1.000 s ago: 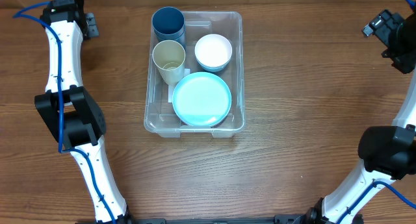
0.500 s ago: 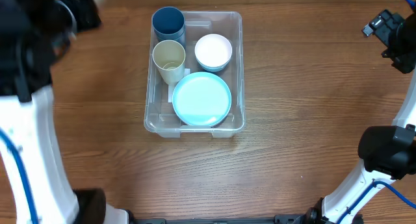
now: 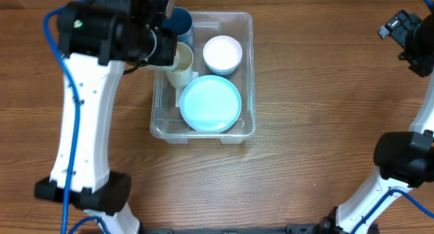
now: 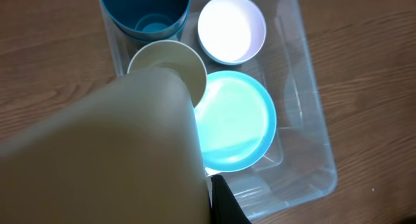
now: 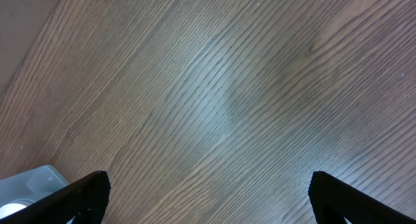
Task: Pack container
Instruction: 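Lower the cream cup into the other cream cup in the bin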
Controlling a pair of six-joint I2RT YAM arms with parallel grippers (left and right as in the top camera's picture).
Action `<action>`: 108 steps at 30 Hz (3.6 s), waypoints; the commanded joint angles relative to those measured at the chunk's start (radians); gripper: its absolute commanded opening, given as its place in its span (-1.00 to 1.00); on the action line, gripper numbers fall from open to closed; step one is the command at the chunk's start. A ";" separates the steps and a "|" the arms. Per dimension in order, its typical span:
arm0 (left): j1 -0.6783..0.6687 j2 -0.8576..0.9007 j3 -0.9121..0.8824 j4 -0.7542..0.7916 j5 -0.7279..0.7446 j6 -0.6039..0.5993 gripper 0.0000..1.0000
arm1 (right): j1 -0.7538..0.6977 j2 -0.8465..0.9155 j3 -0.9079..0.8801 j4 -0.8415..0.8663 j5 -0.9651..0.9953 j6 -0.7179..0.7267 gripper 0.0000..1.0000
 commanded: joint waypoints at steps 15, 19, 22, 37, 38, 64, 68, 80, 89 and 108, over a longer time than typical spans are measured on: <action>-0.018 0.105 0.006 0.082 0.008 0.033 -0.92 | 0.003 -0.013 0.020 0.002 0.009 -0.001 1.00; -0.029 0.105 0.006 0.098 0.009 0.033 -0.92 | 0.003 -0.013 0.020 0.002 0.009 -0.001 1.00; -0.043 0.103 0.006 0.129 0.009 0.033 -0.92 | 0.003 -0.013 0.020 0.002 0.009 -0.001 1.00; -0.050 0.076 0.008 0.068 0.008 0.033 -0.92 | 0.003 -0.013 0.020 0.002 0.009 -0.001 1.00; -0.050 0.071 0.008 0.061 0.008 0.034 -0.92 | 0.003 -0.013 0.020 0.002 0.009 -0.001 1.00; -0.050 0.044 0.007 0.157 -0.077 0.037 -0.92 | 0.003 -0.013 0.020 0.002 0.009 -0.001 1.00; -0.053 0.090 0.007 0.155 -0.049 0.038 -0.92 | 0.003 -0.013 0.020 0.002 0.009 -0.002 1.00; -0.055 0.138 0.007 0.147 -0.025 0.037 -0.92 | 0.003 -0.013 0.020 0.002 0.009 -0.001 1.00; -0.055 0.138 0.007 0.103 0.008 0.038 -0.92 | 0.003 -0.013 0.020 0.002 0.009 -0.001 1.00; -0.054 0.138 0.007 0.115 -0.028 0.041 -0.12 | 0.003 -0.013 0.020 0.002 0.009 -0.001 1.00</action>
